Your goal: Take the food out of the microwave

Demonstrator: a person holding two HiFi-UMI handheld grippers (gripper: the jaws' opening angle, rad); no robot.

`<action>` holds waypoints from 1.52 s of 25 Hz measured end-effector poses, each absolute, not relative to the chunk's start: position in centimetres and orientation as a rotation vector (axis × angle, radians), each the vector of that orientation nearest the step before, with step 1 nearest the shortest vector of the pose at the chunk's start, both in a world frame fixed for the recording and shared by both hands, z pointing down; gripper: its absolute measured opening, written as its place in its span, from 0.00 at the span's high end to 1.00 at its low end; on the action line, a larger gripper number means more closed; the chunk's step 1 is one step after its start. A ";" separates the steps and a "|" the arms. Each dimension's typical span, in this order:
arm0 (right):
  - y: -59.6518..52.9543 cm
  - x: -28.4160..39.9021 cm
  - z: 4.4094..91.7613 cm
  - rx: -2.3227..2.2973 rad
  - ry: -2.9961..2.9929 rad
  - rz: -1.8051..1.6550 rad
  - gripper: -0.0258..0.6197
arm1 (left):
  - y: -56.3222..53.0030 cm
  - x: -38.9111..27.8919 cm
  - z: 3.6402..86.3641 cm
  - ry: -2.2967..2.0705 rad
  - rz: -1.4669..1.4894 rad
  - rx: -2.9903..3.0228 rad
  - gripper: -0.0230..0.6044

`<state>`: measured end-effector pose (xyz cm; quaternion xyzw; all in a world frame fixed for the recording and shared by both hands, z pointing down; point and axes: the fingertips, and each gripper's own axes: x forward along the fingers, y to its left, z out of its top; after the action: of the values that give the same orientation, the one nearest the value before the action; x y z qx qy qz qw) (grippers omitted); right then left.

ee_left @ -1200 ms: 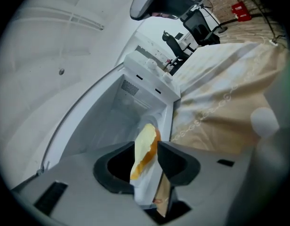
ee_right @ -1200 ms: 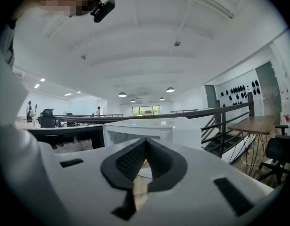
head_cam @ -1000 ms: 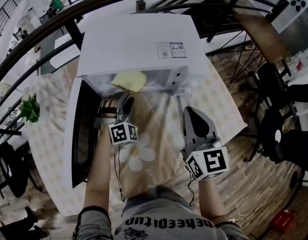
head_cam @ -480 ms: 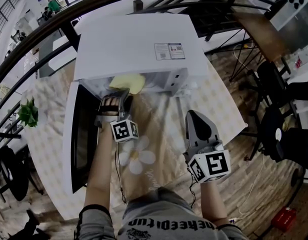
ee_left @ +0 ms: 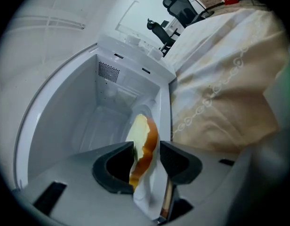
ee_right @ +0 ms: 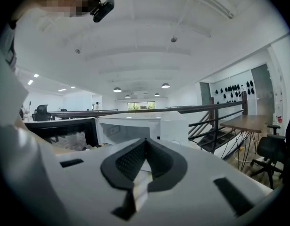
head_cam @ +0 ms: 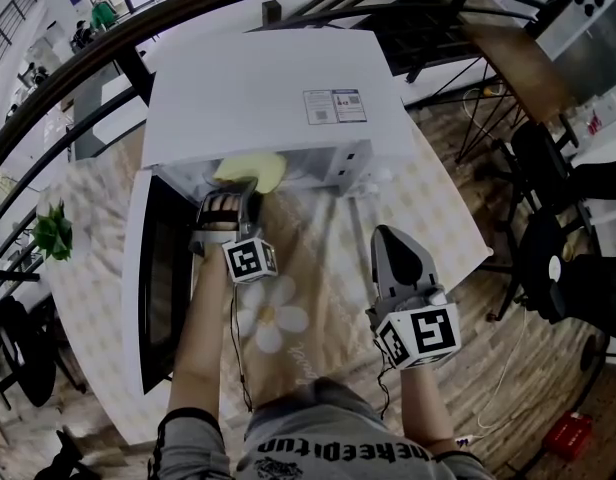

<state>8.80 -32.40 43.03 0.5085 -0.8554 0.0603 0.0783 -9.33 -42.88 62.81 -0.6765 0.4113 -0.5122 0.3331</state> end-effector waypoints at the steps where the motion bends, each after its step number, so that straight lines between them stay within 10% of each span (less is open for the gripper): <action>1: -32.4 8.8 43.1 1.522 -2.560 0.180 0.95 | -42.9 -9.4 62.7 1.078 -1.346 -1.765 0.70; 38: -29.6 8.0 40.1 1.494 -2.641 0.130 0.95 | -35.9 -8.8 54.2 1.414 -1.119 -1.941 0.84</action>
<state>7.96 -29.57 40.10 0.4913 -0.8684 0.0426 0.0523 -8.77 -35.89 54.16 -0.7105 0.5178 -0.4095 0.2437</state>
